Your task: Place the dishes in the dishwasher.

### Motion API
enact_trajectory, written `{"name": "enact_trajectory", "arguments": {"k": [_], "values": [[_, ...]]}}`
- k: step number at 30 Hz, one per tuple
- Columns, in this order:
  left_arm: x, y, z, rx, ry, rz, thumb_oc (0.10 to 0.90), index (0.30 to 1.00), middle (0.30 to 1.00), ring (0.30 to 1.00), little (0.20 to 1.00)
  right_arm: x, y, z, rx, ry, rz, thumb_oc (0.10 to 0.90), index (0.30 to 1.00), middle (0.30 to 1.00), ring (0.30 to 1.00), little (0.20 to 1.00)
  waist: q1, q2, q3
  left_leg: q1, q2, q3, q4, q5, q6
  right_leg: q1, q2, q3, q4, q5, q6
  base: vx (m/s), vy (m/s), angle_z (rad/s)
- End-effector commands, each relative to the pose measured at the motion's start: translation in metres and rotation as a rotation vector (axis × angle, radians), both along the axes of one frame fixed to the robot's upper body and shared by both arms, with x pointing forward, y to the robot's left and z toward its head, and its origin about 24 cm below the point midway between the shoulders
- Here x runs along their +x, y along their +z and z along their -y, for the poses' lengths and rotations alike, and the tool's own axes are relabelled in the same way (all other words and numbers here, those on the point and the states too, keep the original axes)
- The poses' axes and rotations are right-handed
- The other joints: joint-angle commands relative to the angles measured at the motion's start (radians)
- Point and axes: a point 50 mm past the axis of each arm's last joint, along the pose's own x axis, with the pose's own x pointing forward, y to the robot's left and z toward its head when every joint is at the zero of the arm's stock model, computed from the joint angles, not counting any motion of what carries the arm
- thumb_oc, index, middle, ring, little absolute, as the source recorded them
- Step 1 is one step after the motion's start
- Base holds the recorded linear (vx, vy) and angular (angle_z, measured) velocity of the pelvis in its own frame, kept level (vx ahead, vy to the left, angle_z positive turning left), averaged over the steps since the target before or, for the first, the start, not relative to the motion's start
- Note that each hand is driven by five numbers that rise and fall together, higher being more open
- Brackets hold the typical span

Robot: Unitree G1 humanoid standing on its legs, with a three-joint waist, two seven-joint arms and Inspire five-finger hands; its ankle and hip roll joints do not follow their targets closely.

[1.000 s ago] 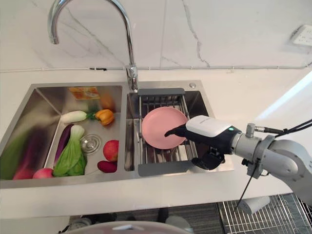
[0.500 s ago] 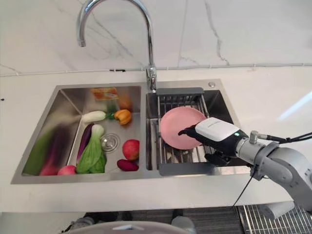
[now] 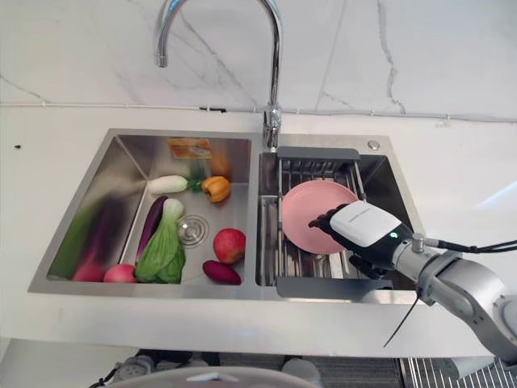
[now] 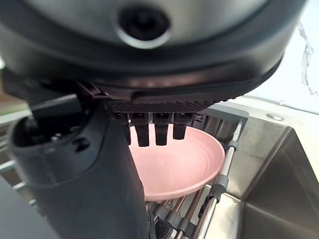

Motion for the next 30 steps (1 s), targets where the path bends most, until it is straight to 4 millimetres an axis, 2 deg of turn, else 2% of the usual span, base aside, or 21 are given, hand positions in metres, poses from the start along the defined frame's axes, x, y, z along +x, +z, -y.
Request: {"name": "enact_trajectory", "arguments": {"k": [1,7,10,12,13,19,20,21,27,30], "values": [[-0.029,-0.011,0.012,-0.022,0.001,-0.117,0.800,0.900,0.900,0.900,0.900,0.004,0.032,-0.011,-0.041,0.097,0.208,0.800,0.900,0.900,0.900,0.900,0.022,-0.016,-0.001,0.023,0.057,0.008,0.002,0.001,-0.047,0.023,-0.059,-0.014,0.014,0.019,0.094,0.00,0.000,0.00],[-0.025,-0.011,0.017,-0.023,0.010,-0.100,0.800,0.900,0.900,0.900,0.900,0.002,0.019,-0.005,-0.051,0.061,0.285,0.800,0.900,0.900,0.900,0.900,0.019,-0.010,0.008,0.025,0.061,0.009,0.002,0.001,-0.048,0.025,-0.055,-0.014,0.015,0.015,0.092,0.00,0.000,0.00],[-0.021,-0.010,0.021,-0.014,-0.011,-0.079,0.800,0.900,0.900,0.900,0.900,0.009,-0.005,0.009,-0.082,-0.019,0.374,0.800,0.900,0.900,0.900,0.900,0.029,0.005,0.014,0.025,0.062,0.003,0.002,0.002,-0.049,0.032,-0.054,-0.023,0.015,0.011,0.091,0.00,0.000,0.00],[-0.022,-0.010,0.020,-0.007,-0.013,-0.080,0.800,0.900,0.900,0.900,0.900,0.012,-0.007,0.008,-0.094,-0.014,0.400,0.800,0.900,0.900,0.900,0.900,0.031,0.005,0.014,0.025,0.062,0.002,0.002,0.002,-0.049,0.033,-0.054,-0.025,0.015,0.011,0.091,0.00,0.000,0.00],[-0.021,-0.010,0.023,0.000,-0.020,-0.073,0.800,0.900,0.900,0.900,0.900,0.017,-0.018,0.010,-0.075,-0.054,0.449,0.800,0.900,0.900,0.900,0.900,0.035,0.009,0.013,0.025,0.062,-0.002,0.002,0.002,-0.048,0.036,-0.054,-0.030,0.015,0.007,0.089,0.01,-0.021,0.05],[-0.022,-0.011,0.024,0.015,-0.038,-0.071,0.800,0.900,0.900,0.900,0.900,0.030,-0.038,0.006,-0.054,-0.105,0.506,0.800,0.900,0.900,0.900,0.900,0.053,0.022,0.007,0.023,0.059,-0.014,0.002,0.003,-0.049,0.044,-0.055,-0.043,0.013,0.003,0.086,0.00,-0.005,0.01],[-0.021,-0.011,0.025,0.015,-0.041,-0.065,0.800,0.900,0.900,0.900,0.900,0.032,-0.041,0.005,-0.050,-0.110,0.515,0.700,0.749,0.749,0.749,0.749,0.057,0.025,0.006,0.023,0.058,-0.016,0.002,0.004,-0.049,0.045,-0.055,-0.046,0.013,0.003,0.085,0.00,0.000,0.00],[-0.021,-0.011,0.025,0.020,-0.050,-0.067,0.800,0.900,0.900,0.900,0.900,0.037,-0.042,0.005,-0.053,-0.114,0.527,0.400,0.300,0.300,0.300,0.300,0.059,0.027,0.004,0.023,0.058,-0.019,0.002,0.004,-0.049,0.047,-0.055,-0.048,0.012,0.001,0.084,0.00,0.000,0.00],[-0.020,-0.010,0.024,0.037,-0.065,-0.059,0.800,0.900,0.900,0.900,0.900,0.046,-0.033,0.003,-0.008,-0.122,0.632,0.400,0.300,0.300,0.300,0.300,0.072,0.033,-0.007,0.021,0.058,-0.028,0.002,0.005,-0.049,0.053,-0.058,-0.056,0.012,-0.001,0.083,0.00,-0.001,0.01],[-0.021,-0.010,0.023,0.051,-0.077,-0.055,0.800,0.900,0.900,0.900,0.900,0.050,-0.018,0.002,0.029,-0.114,0.728,0.400,0.300,0.300,0.300,0.300,0.080,0.034,-0.013,0.020,0.057,-0.036,0.002,0.007,-0.049,0.057,-0.058,-0.063,0.012,-0.003,0.082,0.00,0.000,0.00]]}}
